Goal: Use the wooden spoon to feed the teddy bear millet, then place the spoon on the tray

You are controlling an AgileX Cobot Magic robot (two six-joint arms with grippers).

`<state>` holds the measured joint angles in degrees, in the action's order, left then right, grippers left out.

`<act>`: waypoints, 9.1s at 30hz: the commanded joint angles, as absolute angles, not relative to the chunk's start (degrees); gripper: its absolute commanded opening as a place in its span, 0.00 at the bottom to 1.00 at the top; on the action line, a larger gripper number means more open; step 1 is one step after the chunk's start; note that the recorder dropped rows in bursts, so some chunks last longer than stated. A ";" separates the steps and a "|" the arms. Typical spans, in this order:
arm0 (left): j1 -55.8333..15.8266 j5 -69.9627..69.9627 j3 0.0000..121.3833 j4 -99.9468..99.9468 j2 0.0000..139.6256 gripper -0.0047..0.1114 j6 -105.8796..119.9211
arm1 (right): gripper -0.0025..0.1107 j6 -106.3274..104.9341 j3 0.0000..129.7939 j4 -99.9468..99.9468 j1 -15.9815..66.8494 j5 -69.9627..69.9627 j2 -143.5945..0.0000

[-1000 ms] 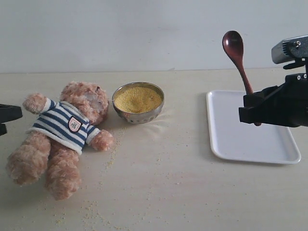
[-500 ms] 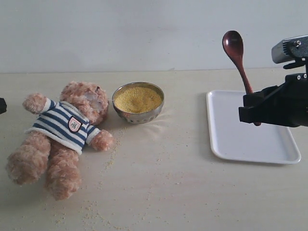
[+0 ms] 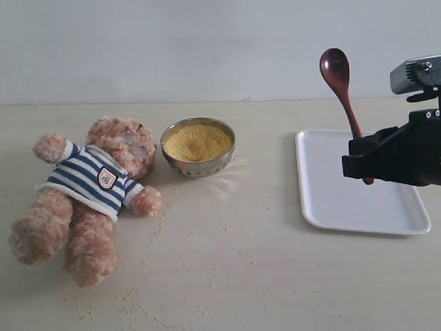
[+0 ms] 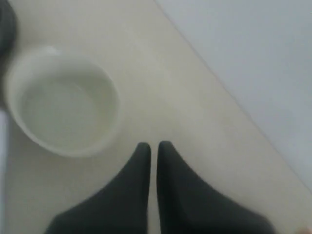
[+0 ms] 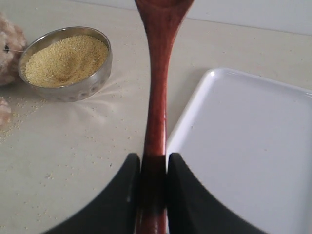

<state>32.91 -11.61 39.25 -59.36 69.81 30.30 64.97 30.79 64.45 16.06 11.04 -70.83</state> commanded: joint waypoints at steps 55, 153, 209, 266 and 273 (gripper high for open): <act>10.78 -14.79 18.54 -30.89 0.00 0.08 17.61 | 0.02 65.44 30.65 64.70 15.97 11.69 -70.59; 10.77 -17.62 0.00 -28.46 2.36 0.08 7.11 | 0.02 11.71 66.42 14.74 11.38 -28.91 -111.57; 10.88 -16.24 0.00 -24.68 0.00 0.08 7.11 | 0.02 31.70 18.46 24.19 10.88 1.01 -24.19; 10.88 -16.27 0.00 -24.68 0.00 0.08 7.11 | 0.02 0.00 0.00 2.78 0.58 -18.47 0.00; 10.88 -16.27 0.00 -24.68 0.00 0.08 7.11 | 0.02 0.00 0.00 2.78 0.58 -18.47 0.00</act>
<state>10.84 -16.51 0.19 -25.09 0.17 7.56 0.37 -0.03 2.67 0.74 -19.02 -0.28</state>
